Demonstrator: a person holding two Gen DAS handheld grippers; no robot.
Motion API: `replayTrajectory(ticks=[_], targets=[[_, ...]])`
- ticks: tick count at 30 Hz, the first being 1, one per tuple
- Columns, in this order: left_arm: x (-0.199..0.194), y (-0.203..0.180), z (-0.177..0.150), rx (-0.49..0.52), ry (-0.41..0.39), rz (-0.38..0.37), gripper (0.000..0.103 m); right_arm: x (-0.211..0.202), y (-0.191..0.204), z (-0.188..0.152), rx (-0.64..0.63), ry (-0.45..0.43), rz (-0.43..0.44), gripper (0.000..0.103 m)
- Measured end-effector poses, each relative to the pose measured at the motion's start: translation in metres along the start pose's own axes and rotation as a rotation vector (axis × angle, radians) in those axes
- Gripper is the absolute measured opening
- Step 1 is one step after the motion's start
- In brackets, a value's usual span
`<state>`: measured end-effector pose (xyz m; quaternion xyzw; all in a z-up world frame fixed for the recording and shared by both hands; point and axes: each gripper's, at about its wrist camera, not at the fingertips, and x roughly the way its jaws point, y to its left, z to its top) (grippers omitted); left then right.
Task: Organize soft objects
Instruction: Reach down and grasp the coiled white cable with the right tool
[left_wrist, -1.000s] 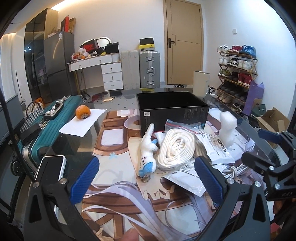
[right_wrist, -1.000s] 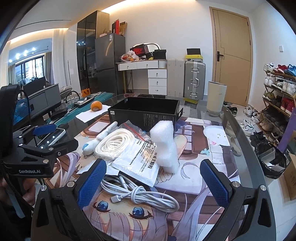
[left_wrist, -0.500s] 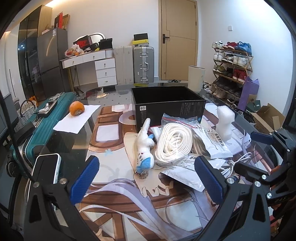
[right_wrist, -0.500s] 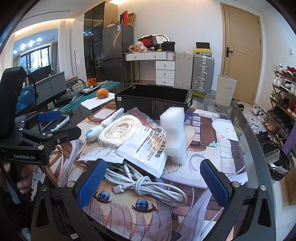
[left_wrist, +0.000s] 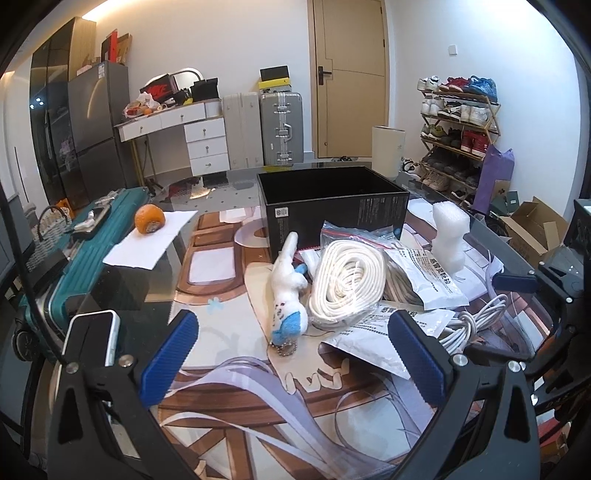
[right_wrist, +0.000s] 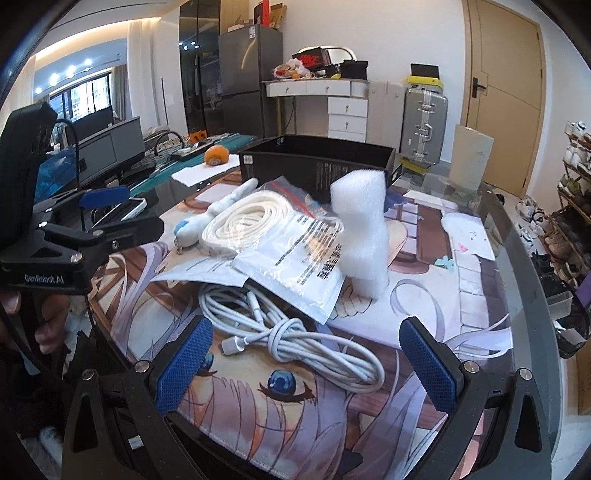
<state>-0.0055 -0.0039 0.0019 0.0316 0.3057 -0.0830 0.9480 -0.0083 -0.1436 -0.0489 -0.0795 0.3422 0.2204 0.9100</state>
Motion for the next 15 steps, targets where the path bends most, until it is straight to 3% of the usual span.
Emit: replayTrajectory(ticks=[10, 15], targets=[[0.003, -0.002, 0.000, 0.016, 0.001, -0.018, 0.103, 0.014, 0.011, -0.004, -0.073, 0.057, 0.069, 0.102], [0.003, -0.002, -0.001, 0.015, 0.002, -0.019, 0.103, 0.012, 0.019, -0.007, -0.105, 0.074, 0.114, 0.084]])
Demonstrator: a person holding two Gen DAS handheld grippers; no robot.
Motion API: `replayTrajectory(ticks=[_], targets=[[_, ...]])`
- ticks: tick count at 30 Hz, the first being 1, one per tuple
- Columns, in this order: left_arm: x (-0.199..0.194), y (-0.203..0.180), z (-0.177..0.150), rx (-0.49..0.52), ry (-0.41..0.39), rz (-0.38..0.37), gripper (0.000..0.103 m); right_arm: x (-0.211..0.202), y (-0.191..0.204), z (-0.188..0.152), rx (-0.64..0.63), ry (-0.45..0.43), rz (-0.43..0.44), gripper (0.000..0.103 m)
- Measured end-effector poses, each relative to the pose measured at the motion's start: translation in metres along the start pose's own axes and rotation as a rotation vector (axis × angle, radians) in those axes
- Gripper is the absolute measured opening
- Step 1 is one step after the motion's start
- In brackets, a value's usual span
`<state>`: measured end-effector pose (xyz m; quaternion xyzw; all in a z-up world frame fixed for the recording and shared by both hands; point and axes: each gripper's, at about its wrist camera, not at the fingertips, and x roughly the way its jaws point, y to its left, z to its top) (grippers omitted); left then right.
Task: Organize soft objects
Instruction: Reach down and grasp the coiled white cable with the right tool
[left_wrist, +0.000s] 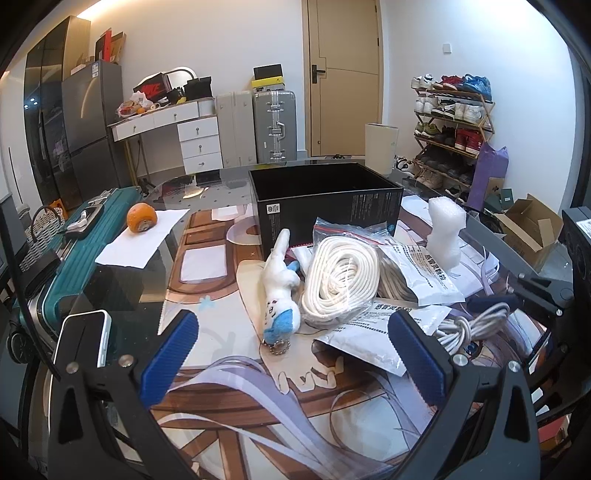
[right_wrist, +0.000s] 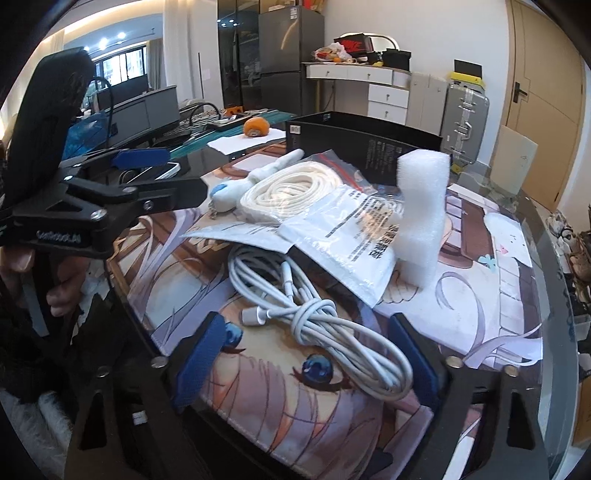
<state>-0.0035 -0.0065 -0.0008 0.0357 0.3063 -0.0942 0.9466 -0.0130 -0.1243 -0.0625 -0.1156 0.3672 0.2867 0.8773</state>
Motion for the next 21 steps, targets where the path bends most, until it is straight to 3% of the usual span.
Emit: replayTrajectory(ticks=[6, 12, 14, 21], targets=[[0.000, 0.001, 0.000, -0.004, 0.001, -0.002, 0.103, 0.005, 0.004, 0.000, -0.019, 0.012, 0.041, 0.078], [0.000, 0.000, 0.000, 0.007, 0.006, -0.002, 0.103, 0.013, 0.005, 0.005, -0.051, 0.010, 0.056, 0.065], [0.000, 0.000, 0.000, 0.005, 0.006, -0.003, 0.103, 0.012, 0.008, 0.005, -0.070, 0.003, 0.071, 0.051], [0.000, -0.001, 0.000, -0.001, 0.006, -0.005, 0.103, 0.005, 0.013, 0.000, -0.094, -0.009, 0.108, 0.044]])
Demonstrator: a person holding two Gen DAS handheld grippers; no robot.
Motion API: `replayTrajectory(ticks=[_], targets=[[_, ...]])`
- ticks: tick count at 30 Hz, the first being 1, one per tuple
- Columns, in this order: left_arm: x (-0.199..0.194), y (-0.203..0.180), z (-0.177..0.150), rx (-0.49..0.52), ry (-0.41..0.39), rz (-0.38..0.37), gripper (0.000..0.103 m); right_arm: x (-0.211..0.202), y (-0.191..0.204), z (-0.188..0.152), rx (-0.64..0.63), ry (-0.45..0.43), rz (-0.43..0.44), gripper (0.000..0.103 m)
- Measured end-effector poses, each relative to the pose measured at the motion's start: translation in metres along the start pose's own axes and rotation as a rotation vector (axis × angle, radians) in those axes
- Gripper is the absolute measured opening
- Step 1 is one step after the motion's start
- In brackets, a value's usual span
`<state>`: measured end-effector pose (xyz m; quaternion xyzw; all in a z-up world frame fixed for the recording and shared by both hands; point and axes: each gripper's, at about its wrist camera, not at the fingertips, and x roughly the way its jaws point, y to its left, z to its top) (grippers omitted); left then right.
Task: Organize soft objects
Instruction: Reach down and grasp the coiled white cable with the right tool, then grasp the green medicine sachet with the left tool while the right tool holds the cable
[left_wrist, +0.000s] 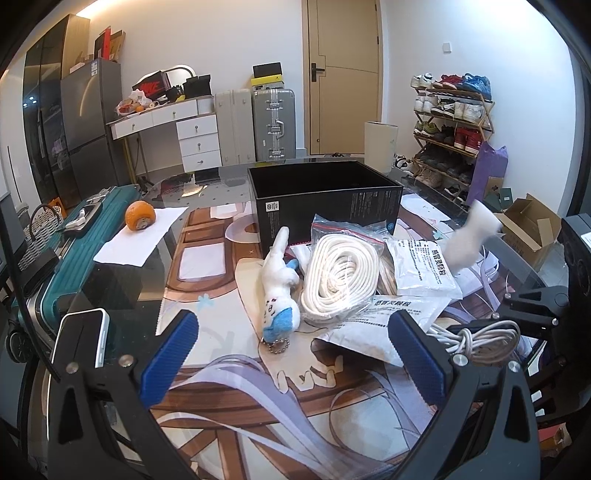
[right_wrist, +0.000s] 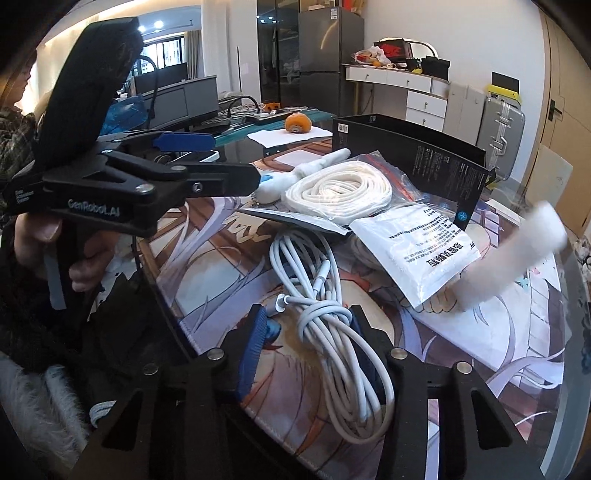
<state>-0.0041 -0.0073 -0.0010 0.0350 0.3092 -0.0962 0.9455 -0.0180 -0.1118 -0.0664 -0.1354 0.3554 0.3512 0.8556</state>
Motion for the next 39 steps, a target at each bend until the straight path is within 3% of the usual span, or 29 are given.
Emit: replayTrajectory(ticks=[4, 6, 15, 21, 28, 39], targets=[[0.000, 0.001, 0.000, 0.000, -0.001, 0.002, 0.103, -0.005, 0.001, -0.003, 0.006, -0.010, 0.014, 0.039], [0.000, 0.002, 0.000, -0.004, -0.001, 0.005, 0.103, -0.010, 0.001, -0.004, 0.007, -0.026, 0.012, 0.027], [0.004, 0.004, 0.001, -0.007, 0.013, -0.009, 0.103, -0.040, -0.016, -0.011, 0.042, -0.084, -0.025, 0.027], [0.010, -0.011, -0.006, 0.058, 0.050, -0.082, 0.103, -0.064, -0.027, -0.018, 0.079, -0.109, -0.069, 0.027], [0.013, -0.024, -0.008, 0.099, 0.062, -0.098, 0.103, -0.078, -0.032, -0.021, 0.097, -0.153, -0.068, 0.027], [0.038, -0.041, -0.017, 0.087, 0.195, -0.164, 0.103, -0.090, -0.034, -0.016, 0.120, -0.215, -0.100, 0.027]])
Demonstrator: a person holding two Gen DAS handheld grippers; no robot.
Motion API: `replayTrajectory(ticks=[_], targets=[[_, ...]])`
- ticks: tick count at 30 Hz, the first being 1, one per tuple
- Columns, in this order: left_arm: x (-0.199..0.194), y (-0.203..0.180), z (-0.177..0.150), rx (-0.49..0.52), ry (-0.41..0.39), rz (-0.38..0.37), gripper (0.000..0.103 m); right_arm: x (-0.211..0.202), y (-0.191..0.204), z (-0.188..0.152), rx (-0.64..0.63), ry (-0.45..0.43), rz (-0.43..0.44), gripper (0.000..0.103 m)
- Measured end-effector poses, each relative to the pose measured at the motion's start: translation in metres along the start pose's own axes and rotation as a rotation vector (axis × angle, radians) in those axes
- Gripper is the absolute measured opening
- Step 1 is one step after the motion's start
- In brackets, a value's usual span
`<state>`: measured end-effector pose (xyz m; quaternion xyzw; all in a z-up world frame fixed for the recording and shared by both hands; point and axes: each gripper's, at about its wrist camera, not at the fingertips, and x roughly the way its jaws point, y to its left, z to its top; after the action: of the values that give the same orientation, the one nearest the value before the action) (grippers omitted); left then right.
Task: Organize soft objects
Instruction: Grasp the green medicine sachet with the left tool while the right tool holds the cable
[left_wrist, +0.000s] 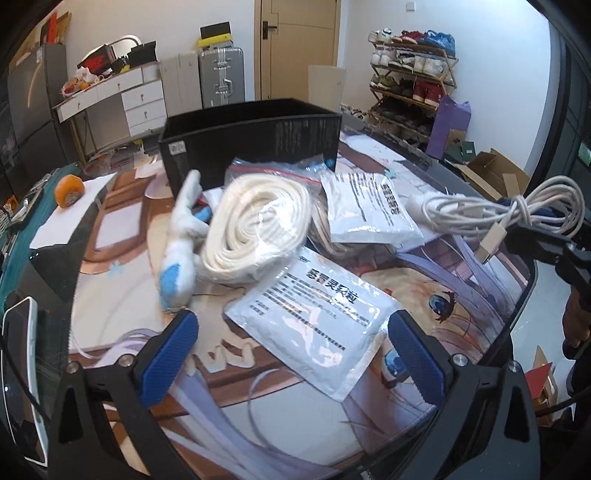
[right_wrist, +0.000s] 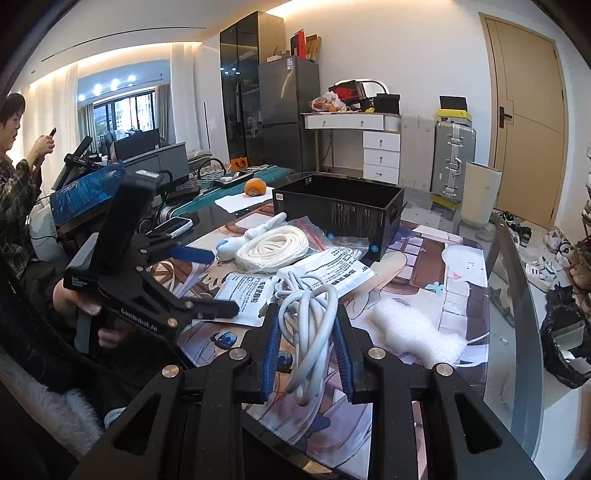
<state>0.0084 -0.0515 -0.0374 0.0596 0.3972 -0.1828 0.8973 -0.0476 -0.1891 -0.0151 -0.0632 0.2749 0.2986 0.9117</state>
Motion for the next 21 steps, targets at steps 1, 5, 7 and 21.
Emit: replayTrajectory(ticks=[1, 5, 7, 21], targets=[[0.003, -0.001, -0.001, 0.000, 0.011, 0.009, 0.103, -0.001, 0.000, -0.001, 0.000, -0.002, -0.001, 0.027], [0.010, -0.007, 0.002, 0.003, 0.020, 0.013, 0.103, -0.001, -0.001, -0.001, 0.006, -0.004, -0.008, 0.027], [0.012, -0.014, 0.004, 0.012, 0.024, 0.004, 0.103, -0.001, -0.002, -0.001, 0.008, -0.009, -0.013, 0.027], [0.008, -0.006, 0.006, 0.045, -0.002, 0.004, 0.074, -0.001, -0.003, -0.001, 0.014, -0.014, -0.021, 0.027]])
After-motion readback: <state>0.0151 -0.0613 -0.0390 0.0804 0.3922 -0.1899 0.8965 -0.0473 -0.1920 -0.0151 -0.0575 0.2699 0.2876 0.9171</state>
